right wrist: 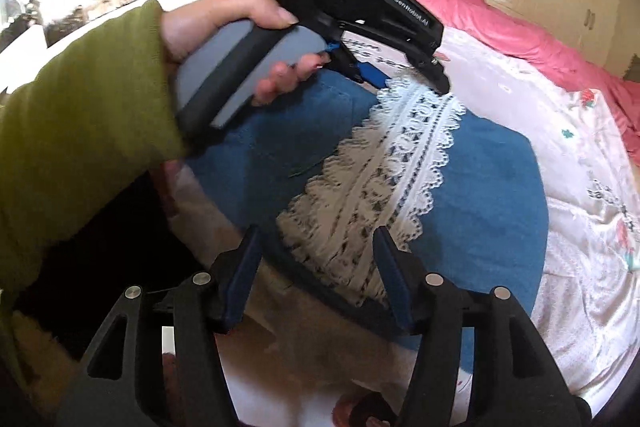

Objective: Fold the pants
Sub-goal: 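Lift the lace edge with both grippers and fold it over the denim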

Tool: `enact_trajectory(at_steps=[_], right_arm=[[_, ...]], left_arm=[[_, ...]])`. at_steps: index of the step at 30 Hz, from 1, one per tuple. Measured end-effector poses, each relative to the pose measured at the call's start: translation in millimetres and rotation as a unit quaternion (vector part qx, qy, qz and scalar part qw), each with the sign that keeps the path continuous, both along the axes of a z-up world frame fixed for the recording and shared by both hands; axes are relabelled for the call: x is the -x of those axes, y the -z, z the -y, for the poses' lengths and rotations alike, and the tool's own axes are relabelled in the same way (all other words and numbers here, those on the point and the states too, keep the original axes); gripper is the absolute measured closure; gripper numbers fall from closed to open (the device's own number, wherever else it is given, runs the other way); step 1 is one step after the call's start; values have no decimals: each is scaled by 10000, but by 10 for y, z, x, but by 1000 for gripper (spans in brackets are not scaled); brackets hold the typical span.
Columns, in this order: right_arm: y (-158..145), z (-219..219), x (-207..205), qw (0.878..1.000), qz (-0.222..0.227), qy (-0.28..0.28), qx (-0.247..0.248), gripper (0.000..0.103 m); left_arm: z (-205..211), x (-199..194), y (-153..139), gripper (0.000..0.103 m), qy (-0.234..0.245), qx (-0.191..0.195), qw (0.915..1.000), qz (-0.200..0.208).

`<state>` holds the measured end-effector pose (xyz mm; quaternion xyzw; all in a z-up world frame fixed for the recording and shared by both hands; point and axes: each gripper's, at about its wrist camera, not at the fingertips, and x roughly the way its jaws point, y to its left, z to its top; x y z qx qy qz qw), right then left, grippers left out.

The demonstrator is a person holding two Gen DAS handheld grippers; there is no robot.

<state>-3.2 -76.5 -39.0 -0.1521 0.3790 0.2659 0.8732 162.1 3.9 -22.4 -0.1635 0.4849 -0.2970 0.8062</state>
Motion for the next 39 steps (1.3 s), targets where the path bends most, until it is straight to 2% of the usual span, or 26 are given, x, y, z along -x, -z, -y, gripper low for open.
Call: enact_trajectory(at_steps=[3,5,9,11,17,22,27,32,36,39], right_arm=[[80,-9,44,9999,-45,19,155,63],[74,-8,57,9999,-83,-92,96,82],[-67,42,99,9997,-56,-197,-136,85],[-107,53,112,9993,-70,-272,-264,85],[108,-53,4,9988,-324,-349,-151,83],[138,-33,-36,9981,-352,-413,-286,77],[93,-29,18,9975,-363,-473,-383,69],[31,-5,167,9957,-484,-531,-593,54],[-82,80,203,9936,-524,-585,-807,48],[-169,203,269,9934,-440,-576,-894,47]], left_arm=[[17,-1,9,79,-80,-32,10000,42],[2,1,9,84,-89,23,9999,40],[-58,28,-101,87,-104,136,9997,167],[-83,40,-135,87,-130,48,9997,204],[-75,-11,18,87,-185,-393,9991,10],[-21,-15,66,74,-173,-801,9965,142],[-13,-4,51,69,-190,-967,9948,275],[-40,2,33,62,-304,-1030,9937,325],[-56,84,-107,60,-516,-1195,9898,581],[-149,210,-220,57,-778,-1142,9875,758]])
